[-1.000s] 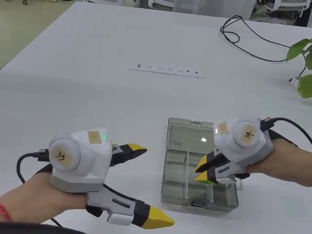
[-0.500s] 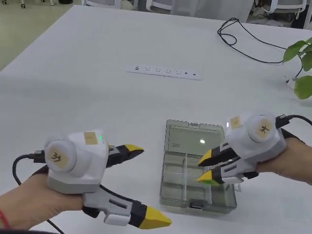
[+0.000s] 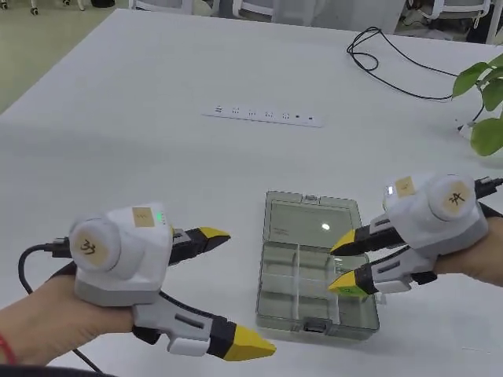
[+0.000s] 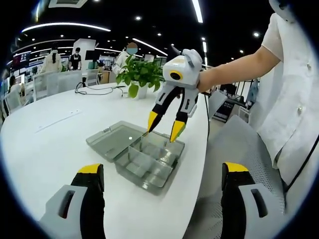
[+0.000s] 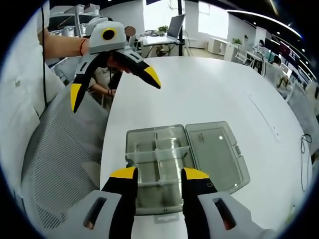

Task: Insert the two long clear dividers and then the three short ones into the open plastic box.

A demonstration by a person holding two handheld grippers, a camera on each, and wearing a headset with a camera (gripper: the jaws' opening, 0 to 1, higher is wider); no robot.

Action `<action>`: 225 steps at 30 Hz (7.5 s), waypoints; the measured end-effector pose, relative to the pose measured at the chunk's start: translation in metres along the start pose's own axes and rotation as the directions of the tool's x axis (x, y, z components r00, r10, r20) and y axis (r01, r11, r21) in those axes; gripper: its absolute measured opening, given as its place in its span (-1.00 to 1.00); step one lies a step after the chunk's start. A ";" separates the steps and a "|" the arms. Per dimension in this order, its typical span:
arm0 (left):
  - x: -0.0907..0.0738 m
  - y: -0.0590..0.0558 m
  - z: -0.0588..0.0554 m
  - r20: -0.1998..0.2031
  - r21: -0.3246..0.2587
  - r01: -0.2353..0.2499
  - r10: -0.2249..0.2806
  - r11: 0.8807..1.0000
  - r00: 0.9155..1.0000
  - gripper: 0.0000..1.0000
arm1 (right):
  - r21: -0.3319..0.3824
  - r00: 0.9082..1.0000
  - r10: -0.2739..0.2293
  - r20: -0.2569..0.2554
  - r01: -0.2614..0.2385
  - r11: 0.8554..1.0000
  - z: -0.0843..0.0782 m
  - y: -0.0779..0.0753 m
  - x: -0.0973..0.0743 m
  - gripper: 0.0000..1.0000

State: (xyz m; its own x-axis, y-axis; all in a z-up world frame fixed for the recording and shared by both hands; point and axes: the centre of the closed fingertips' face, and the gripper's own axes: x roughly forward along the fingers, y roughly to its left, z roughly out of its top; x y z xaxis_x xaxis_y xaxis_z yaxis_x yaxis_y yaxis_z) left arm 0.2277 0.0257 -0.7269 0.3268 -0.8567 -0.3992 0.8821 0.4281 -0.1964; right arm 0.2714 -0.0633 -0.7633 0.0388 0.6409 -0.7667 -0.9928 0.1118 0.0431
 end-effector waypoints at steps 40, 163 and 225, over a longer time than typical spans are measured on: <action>-0.005 -0.001 -0.002 -0.003 -0.008 -0.012 0.012 1.000 1.000 1.00 | 0.076 0.976 -0.029 -0.216 0.047 0.996 -0.129 0.008 -0.068 0.05; 0.063 -0.041 0.060 0.142 -0.643 0.157 -0.086 0.750 0.986 -0.58 | -0.291 0.971 -0.217 -0.104 0.179 0.940 0.041 0.047 -0.057 -0.35; 0.055 -0.065 0.043 0.059 -0.281 0.208 -0.199 0.937 0.978 -1.00 | -0.157 1.000 0.009 0.001 -0.009 0.988 0.058 0.063 -0.072 -0.44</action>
State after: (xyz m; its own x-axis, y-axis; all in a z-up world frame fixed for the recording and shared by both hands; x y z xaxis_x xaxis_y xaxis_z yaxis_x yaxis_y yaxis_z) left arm 0.2029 -0.0612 -0.6974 0.1641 -0.9402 -0.2983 0.7992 0.3040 -0.5185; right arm 0.2124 -0.0582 -0.6685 0.0298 0.6428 -0.7655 -0.9986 -0.0142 -0.0508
